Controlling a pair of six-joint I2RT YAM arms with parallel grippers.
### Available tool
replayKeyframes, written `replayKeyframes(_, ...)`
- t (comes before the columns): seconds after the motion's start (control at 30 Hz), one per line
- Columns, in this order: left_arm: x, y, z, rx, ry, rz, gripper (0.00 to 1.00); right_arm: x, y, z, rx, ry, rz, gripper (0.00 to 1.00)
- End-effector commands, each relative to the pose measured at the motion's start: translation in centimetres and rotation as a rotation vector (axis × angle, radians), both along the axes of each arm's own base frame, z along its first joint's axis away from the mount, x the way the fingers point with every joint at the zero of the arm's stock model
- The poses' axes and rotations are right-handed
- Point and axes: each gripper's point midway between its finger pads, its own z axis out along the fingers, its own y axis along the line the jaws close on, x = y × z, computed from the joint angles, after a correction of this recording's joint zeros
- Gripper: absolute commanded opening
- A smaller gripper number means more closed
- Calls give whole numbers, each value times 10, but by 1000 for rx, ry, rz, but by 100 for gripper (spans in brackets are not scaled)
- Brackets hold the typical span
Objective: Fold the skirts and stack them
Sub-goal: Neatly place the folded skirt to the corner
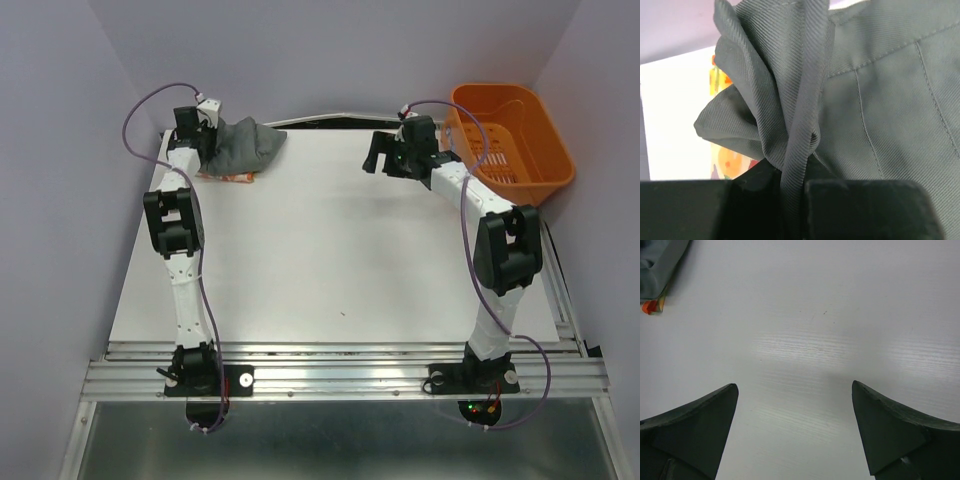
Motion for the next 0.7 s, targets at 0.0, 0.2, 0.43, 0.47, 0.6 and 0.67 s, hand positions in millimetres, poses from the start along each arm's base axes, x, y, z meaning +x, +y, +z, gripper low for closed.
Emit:
replayKeyframes(0.0, 16, 9, 57, 45, -127, 17, 28, 2, 0, 10, 3, -28, 13, 100)
replayKeyframes(0.2, 8, 26, 72, 49, -138, 59, 87, -1, 0, 16, 6, -37, 21, 100)
replayKeyframes(0.43, -2, 56, 181, 70, -321, 110, 99, -4, 1, 23, 16, -47, 29, 100)
replayKeyframes(0.47, -4, 59, 201, 80, -355, 121, 98, -5, 0, 23, 16, -45, 27, 100)
replayKeyframes(0.6, -18, 68, 251, 110, -435, 133, 99, -6, 1, 26, 21, -54, 33, 100)
replayKeyframes(0.67, -27, 64, 260, 116, -436, 114, 99, -7, 0, 28, 16, -59, 35, 100)
